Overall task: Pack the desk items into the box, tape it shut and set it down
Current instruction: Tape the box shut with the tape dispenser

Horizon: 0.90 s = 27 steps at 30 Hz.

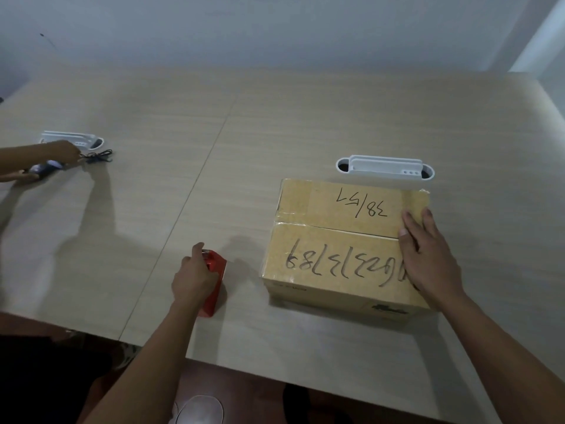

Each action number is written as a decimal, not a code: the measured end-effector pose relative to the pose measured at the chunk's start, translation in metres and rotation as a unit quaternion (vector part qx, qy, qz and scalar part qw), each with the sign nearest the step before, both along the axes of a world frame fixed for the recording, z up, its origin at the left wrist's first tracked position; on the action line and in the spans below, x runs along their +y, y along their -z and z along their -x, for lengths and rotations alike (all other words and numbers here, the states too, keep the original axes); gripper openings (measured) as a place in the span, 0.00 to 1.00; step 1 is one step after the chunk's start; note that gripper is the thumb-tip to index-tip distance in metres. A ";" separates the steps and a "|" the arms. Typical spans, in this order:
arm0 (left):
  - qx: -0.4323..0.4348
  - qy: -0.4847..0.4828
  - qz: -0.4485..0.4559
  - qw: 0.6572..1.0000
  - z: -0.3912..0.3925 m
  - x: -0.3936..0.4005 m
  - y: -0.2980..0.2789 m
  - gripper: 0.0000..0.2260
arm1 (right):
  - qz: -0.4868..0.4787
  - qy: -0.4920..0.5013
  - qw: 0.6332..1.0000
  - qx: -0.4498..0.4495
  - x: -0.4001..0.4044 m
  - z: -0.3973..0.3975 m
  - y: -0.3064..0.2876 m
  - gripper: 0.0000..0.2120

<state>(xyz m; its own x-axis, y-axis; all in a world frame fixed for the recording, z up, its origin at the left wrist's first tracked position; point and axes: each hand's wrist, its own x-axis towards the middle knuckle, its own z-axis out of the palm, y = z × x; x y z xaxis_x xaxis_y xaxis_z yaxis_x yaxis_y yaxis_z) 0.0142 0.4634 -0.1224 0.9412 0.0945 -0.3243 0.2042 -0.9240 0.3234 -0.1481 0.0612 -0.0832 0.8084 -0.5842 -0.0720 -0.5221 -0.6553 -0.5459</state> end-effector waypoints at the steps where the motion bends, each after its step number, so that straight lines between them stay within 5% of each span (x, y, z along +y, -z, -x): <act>1: -0.004 -0.001 -0.001 1.000 0.001 0.001 0.001 0.35 | 0.000 0.000 1.000 0.000 0.000 0.000 0.000 0.25; 4: -0.002 -0.018 -0.015 1.000 0.003 0.005 0.003 0.37 | -0.005 0.002 1.000 -0.002 -0.001 -0.001 0.002 0.25; 8: 0.013 -0.018 -0.034 0.999 -0.005 0.001 -0.021 0.21 | -0.005 0.002 1.000 -0.004 -0.002 0.000 0.004 0.24; 13: -0.084 0.129 -0.013 0.988 -0.041 -0.035 -0.122 0.25 | -0.010 0.003 1.000 0.000 0.000 0.001 0.000 0.24; 19: -0.077 0.402 0.061 0.910 -0.044 -0.134 -0.204 0.31 | -0.014 0.003 1.000 0.005 0.000 0.002 -0.004 0.24; 27: -0.054 0.586 -0.010 0.809 -0.008 -0.228 -0.169 0.30 | -0.013 0.004 1.000 0.003 0.000 0.001 -0.001 0.24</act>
